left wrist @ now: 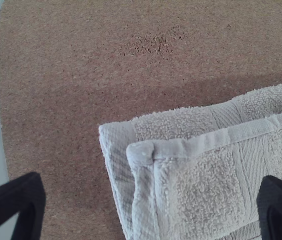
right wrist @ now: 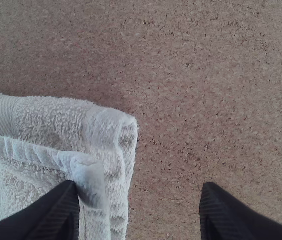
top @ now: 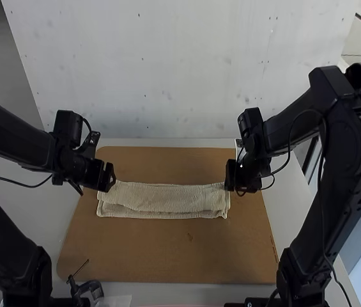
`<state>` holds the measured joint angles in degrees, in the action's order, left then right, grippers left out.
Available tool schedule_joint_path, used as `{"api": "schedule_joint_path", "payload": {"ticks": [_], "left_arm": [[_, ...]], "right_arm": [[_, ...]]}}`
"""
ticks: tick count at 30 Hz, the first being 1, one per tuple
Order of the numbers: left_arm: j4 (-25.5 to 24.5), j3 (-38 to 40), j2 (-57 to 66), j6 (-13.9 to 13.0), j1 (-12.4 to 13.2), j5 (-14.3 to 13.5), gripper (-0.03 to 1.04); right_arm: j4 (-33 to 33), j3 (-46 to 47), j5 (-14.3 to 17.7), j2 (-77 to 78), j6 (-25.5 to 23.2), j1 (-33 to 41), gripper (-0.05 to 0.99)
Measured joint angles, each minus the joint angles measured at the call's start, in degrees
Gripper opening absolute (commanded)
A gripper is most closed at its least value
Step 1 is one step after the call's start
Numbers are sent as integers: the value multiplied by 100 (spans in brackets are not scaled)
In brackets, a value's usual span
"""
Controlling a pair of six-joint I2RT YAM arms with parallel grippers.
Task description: Fold the towel.
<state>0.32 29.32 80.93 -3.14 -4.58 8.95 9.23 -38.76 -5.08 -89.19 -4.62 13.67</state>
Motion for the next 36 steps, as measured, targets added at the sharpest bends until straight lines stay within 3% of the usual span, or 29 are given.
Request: {"api": "schedule_joint_path", "payload": {"ticks": [24,36], "left_arm": [[7,-83,-2,44,2,0,94],[7,-85,-2,46,2,2,94]], "right_arm": [[284,76,-629,-352,35,-9,48],[-238,-133,-1071,-1023,31,-144,48]]}}
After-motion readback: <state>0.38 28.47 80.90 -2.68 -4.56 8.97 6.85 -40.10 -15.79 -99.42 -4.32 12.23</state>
